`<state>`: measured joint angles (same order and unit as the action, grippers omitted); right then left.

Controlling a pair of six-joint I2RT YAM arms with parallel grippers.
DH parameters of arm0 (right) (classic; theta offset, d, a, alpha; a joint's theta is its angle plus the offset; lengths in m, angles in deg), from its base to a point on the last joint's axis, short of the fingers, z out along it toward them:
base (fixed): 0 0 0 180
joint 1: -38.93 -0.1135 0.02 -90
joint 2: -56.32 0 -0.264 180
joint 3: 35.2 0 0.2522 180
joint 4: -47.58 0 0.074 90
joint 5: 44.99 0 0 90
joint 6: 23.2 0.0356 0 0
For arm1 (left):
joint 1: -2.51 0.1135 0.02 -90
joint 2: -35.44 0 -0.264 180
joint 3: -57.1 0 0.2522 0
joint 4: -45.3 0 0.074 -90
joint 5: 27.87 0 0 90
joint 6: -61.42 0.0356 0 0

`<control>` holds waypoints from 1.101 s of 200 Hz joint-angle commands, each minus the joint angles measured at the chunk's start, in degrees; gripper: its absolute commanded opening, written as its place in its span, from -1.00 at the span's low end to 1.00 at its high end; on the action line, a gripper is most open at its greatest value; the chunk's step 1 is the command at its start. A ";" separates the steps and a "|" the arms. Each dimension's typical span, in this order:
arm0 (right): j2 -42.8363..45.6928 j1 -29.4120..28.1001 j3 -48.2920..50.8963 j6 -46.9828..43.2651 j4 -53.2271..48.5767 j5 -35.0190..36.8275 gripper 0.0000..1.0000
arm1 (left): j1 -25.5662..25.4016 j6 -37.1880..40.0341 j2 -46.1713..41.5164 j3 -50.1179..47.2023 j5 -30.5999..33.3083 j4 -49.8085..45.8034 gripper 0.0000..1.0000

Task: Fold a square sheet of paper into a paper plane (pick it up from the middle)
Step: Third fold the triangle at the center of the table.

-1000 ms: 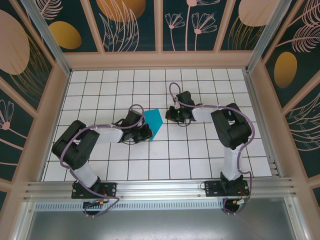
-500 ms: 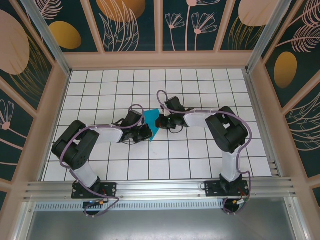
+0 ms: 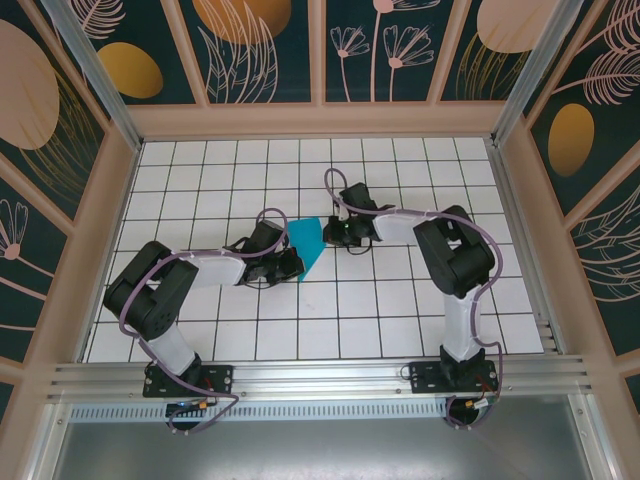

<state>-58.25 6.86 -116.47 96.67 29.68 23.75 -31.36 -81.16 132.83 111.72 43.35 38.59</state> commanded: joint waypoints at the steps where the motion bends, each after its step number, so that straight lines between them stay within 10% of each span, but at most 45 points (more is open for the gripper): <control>1: 4.01 -0.84 0.40 -1.01 0.06 2.01 -0.99 | 0.47 1.58 1.25 -1.98 4.92 -9.34 -1.00; 220: -3.08 -4.74 3.10 4.15 -4.19 -0.72 -0.99 | 0.47 6.59 0.44 5.49 -1.45 1.25 -0.96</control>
<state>-57.64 2.13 -114.33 100.21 30.25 20.34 -31.23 -76.09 130.58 115.66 43.09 38.22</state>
